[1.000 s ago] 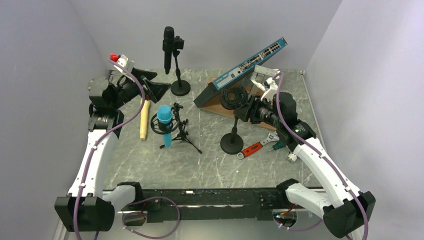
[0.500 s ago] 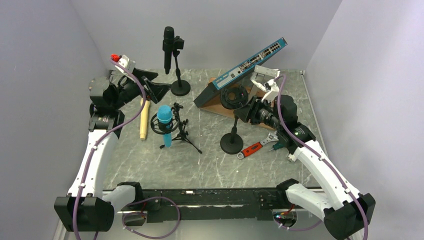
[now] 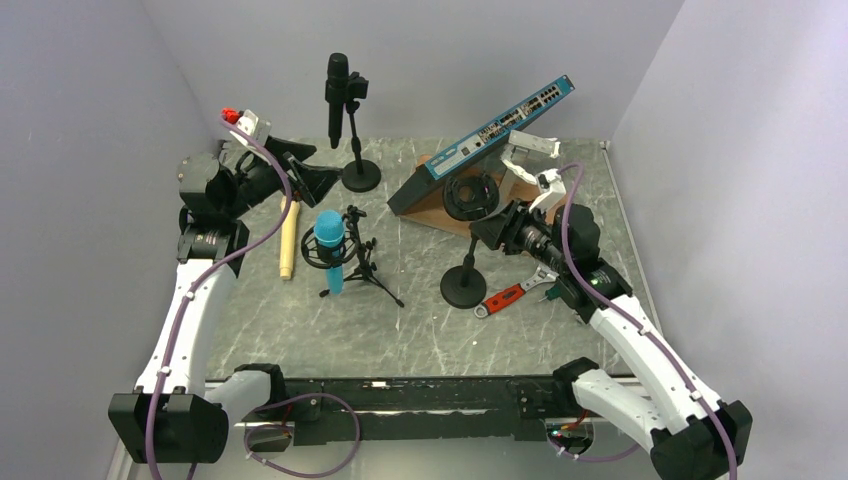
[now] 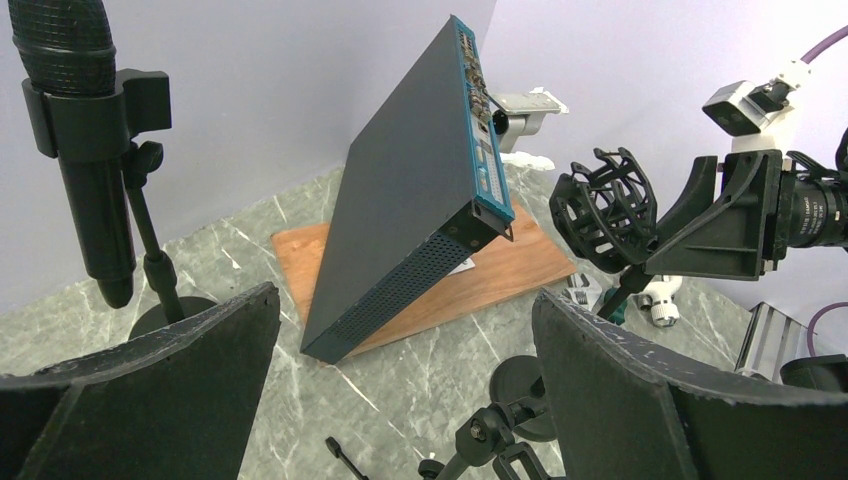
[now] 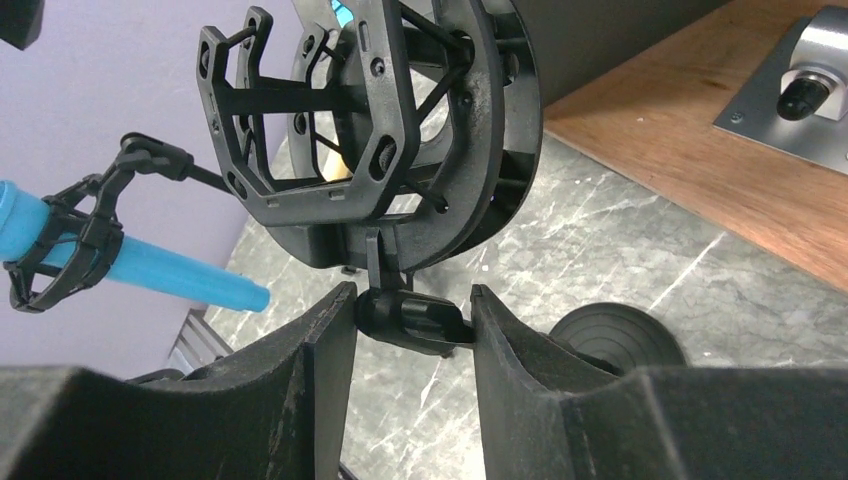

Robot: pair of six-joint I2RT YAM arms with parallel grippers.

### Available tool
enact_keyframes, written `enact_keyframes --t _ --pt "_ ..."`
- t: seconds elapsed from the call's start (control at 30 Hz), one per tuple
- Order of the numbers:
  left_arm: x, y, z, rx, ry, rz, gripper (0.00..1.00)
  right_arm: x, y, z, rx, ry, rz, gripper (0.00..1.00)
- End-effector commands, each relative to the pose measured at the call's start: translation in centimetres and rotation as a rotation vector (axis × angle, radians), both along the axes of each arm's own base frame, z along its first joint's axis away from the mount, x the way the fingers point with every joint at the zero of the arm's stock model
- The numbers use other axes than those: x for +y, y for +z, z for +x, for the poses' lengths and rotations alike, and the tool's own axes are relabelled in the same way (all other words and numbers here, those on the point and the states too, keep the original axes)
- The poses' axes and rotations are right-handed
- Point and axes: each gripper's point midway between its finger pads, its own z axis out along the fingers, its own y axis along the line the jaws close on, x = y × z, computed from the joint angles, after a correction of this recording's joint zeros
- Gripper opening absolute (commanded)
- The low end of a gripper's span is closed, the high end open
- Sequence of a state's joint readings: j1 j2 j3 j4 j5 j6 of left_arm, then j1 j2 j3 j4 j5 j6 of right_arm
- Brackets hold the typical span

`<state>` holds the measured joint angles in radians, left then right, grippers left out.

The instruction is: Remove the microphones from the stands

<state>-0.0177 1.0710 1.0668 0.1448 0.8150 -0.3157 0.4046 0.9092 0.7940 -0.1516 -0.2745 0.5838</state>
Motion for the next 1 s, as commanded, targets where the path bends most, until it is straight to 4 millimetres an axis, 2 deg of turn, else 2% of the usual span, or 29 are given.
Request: enact_keyframes --t 0.0,0.43,0.6,0.97 --pt "-0.2 1.2 -0.2 -0.044 -0.012 0.009 0.99 -0.8 -8.2 -2.4 0.263 -0.001 -0.085 0.24" --pt "-0.2 1.3 -0.3 -0.045 -0.010 0.012 0.99 -1.2 -12.8 -3.5 0.370 -0.036 -0.088 0.22" --pt "-0.2 1.4 -0.4 -0.045 -0.012 0.012 0.98 -1.6 -13.4 -4.2 0.390 -0.058 -0.087 0.23" --pt "-0.3 1.4 -0.5 -0.047 -0.010 0.015 0.99 -1.8 -16.2 -3.3 0.427 -0.092 -0.108 0.29"
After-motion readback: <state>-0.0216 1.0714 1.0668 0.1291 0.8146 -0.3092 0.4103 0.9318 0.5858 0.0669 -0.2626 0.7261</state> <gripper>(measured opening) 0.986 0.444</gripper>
